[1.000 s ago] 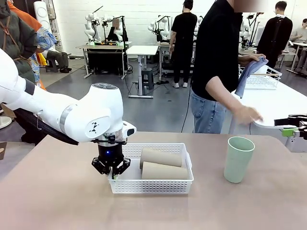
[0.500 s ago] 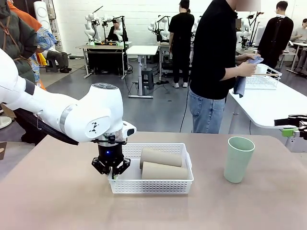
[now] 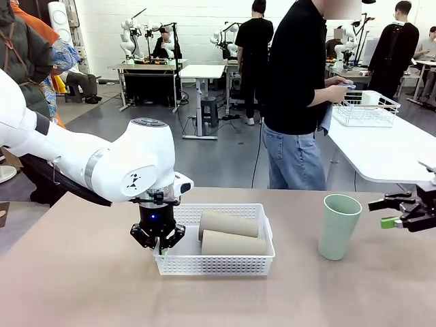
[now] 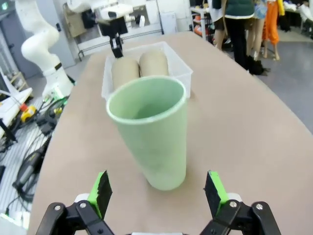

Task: Clean and organize the cups into the basket.
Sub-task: Pick up the Reusable plastic cup from the right side of the table and stack it inside the Organizing basket in the center of the table.

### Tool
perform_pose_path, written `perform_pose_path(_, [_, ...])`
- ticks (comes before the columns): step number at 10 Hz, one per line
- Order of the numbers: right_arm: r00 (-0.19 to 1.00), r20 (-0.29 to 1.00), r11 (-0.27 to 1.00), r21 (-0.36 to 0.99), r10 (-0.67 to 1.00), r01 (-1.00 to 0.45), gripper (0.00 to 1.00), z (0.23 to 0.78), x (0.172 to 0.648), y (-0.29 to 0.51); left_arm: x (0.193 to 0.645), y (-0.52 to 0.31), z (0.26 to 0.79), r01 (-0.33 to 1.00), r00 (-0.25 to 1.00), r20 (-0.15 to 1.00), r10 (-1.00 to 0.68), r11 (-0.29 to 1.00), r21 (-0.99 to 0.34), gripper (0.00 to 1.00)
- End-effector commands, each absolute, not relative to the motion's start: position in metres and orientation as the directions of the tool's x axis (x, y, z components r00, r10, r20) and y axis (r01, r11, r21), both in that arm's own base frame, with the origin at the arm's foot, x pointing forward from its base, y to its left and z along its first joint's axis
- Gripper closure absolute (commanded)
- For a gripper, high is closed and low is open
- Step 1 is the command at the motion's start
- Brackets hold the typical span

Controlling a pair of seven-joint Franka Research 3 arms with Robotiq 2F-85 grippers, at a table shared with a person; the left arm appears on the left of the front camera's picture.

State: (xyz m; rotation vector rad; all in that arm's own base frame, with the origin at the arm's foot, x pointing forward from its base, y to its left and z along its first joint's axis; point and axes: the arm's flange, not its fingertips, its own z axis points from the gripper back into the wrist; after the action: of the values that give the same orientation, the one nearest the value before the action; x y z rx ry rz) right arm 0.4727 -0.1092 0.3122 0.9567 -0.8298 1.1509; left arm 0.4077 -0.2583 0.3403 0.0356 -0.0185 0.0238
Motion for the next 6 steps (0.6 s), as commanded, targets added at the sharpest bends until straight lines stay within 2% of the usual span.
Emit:
perform_pose_path(1, [0.171, 0.902, 0.077, 0.153, 0.396, -0.985, 0.0, 0.3, 0.487, -0.12, 0.404, -0.256, 0.337, -0.015, 1.0, 0.014, 0.015, 0.999, 0.045, 1.0])
perform_pose_path(4, [0.171, 0.902, 0.039, 0.169, 0.397, -0.985, 0.0, 0.272, 0.5, -0.11, 0.404, -0.256, 0.337, -0.015, 1.0, 0.014, 0.015, 0.999, 0.045, 1.0])
perform_pose_path(6, [0.154, 0.925, 0.08, 0.135, 0.347, -0.988, 0.0, 0.261, 0.506, -0.104, 0.404, -0.256, 0.337, -0.015, 1.0, 0.014, 0.015, 0.999, 0.045, 1.0])
